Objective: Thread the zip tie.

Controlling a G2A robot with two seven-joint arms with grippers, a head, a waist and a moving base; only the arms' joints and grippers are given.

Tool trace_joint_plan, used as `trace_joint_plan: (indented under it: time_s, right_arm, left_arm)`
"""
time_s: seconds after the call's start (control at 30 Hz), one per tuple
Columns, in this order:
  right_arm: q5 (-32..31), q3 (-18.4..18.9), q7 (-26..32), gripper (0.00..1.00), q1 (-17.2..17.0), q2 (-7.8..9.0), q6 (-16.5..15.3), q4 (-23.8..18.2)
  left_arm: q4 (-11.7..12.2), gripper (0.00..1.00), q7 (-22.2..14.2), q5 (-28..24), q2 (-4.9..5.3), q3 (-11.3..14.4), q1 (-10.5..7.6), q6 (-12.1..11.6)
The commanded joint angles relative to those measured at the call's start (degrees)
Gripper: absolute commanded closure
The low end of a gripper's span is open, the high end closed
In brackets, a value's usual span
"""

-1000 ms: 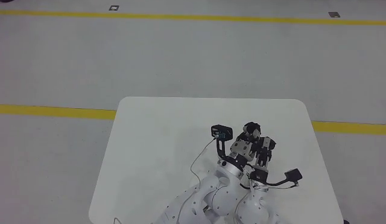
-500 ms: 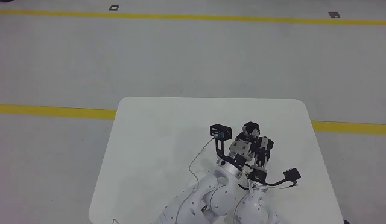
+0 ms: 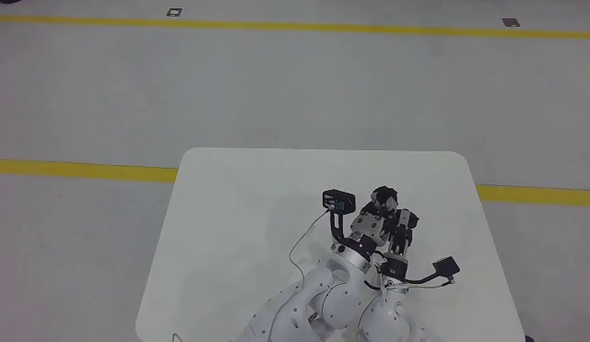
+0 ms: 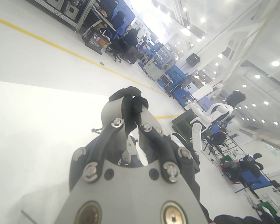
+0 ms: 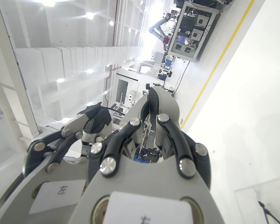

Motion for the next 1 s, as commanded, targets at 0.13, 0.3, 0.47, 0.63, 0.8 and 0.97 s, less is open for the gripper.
trace_joint_plan:
  time_s: [0.13, 0.3, 0.47, 0.63, 0.8, 0.97]
  right_arm:
    - [-0.12, -0.12, -0.02, 1.00, 0.06, 0.00, 0.00, 0.14]
    - [-0.14, -0.23, 0.02, 1.00, 0.05, 0.02, 0.00, 0.14]
    - [-0.05, -0.22, -0.10, 1.00, -0.02, 0.06, 0.00, -0.02]
    - [0.20, -0.18, 0.19, 0.97, -0.10, 0.10, 0.00, -0.16]
    - [0.35, 0.03, 0.04, 0.99, -0.23, 0.15, 0.00, -0.38]
    - [0.64, 0.30, 0.09, 1.00, -0.32, 0.20, 0.00, -0.58]
  left_arm:
    - [-0.11, 1.00, -0.29, 0.13, 0.01, 0.07, -0.01, 0.11]
    - [-0.31, 1.00, -0.48, 0.28, 0.06, 0.07, 0.11, 0.15]
    - [-0.38, 1.00, -0.36, 0.38, 0.05, 0.12, 0.17, 0.45]
    - [-0.24, 1.00, -0.02, 0.61, 0.01, 0.15, 0.06, 0.77]
    - [0.06, 1.00, 0.74, 1.33, -0.05, 0.25, 0.03, 1.51]
    - [0.44, 1.00, 1.35, 1.32, -0.13, 0.21, -0.03, 1.86]
